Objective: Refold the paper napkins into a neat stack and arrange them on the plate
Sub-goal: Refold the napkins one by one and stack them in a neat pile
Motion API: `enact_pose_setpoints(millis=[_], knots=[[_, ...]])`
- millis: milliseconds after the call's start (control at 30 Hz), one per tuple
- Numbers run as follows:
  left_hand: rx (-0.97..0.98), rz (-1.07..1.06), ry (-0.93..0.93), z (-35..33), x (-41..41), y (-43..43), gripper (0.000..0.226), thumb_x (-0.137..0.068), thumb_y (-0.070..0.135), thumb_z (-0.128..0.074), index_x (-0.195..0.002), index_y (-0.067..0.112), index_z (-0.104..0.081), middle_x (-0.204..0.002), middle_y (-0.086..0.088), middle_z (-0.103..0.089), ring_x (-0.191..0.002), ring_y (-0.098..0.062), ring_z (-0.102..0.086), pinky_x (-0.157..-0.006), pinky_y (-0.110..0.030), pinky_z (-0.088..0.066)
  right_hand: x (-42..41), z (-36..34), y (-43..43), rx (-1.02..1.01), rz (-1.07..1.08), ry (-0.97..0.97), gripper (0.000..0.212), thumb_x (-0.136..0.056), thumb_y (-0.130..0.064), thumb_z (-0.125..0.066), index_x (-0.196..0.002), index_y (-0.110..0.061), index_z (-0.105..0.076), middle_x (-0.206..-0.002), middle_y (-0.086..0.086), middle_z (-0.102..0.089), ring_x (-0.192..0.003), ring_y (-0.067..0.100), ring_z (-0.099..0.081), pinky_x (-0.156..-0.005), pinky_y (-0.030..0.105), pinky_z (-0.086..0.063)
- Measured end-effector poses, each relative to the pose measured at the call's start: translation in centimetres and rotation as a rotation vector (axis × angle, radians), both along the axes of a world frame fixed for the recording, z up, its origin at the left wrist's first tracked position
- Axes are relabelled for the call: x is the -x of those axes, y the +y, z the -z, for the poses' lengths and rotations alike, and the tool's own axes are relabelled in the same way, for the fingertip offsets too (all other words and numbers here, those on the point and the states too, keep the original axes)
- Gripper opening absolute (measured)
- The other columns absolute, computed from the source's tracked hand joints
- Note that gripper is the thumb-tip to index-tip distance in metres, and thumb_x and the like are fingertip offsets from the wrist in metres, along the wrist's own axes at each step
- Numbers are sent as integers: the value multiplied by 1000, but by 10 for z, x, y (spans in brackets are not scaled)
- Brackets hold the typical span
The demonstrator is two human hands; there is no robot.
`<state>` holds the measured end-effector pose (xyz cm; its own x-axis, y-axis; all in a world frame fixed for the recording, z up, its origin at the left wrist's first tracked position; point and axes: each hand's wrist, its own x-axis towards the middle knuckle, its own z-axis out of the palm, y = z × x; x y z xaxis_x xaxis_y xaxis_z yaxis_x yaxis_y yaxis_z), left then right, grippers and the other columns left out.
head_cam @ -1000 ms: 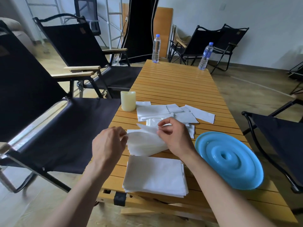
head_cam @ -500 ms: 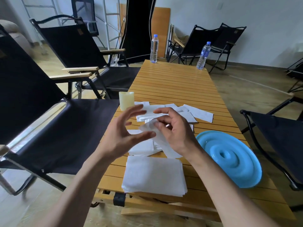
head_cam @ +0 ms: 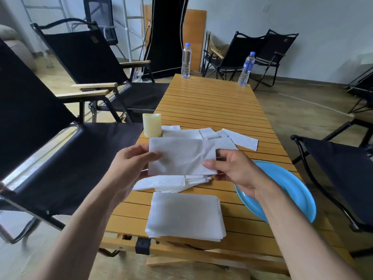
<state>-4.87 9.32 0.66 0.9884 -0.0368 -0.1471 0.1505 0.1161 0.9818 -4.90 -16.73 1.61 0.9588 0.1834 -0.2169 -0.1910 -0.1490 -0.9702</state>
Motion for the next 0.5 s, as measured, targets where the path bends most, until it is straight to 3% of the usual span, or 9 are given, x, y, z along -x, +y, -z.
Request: enact_pose_setpoints(millis=[133,300,367,433,500], knots=[[-146,59,75,1,2,9,13,-79,22,-80,-91,15,-80,-95,-6,-79,-82,-16,-76,-68,-28,-57,3,-1,-7,35,-73,132,11,-83,-14,-78,-94,-15,-75,-81,2,-76,-63,12,-70,-58,21,-54],[-300,163,164,0,7,17,41,-54,43,-85,-87,18,-81,-83,-4,-78,-62,-5,-68,-53,-19,-52,11,-6,-16,195,-236,268,21,-81,-24,-81,-97,-12,-75,-89,7,-76,-76,17,-75,-58,20,-52],[-336,213,235,2,9,19,37,-52,40,-87,-81,16,-81,-79,-4,-76,-58,-5,-66,-49,-18,-52,14,-6,-19,247,-272,331,22,-80,-27,-82,-94,-11,-75,-92,10,-77,-75,16,-74,-52,18,-49],[-416,239,289,4,10,20,24,-60,38,-87,-76,21,-81,-80,-2,-78,-58,-4,-67,-49,-19,-51,17,-5,-20,341,-312,368,12,-81,-27,-82,-78,-17,-77,-89,11,-78,-71,14,-74,-42,15,-40],[-501,257,321,6,11,20,16,-69,35,-87,-77,24,-81,-83,-1,-79,-61,-3,-70,-49,-18,-50,19,-2,-20,441,-347,379,22,-82,-28,-82,-63,-20,-74,-84,9,-78,-66,11,-72,-37,13,-30]])
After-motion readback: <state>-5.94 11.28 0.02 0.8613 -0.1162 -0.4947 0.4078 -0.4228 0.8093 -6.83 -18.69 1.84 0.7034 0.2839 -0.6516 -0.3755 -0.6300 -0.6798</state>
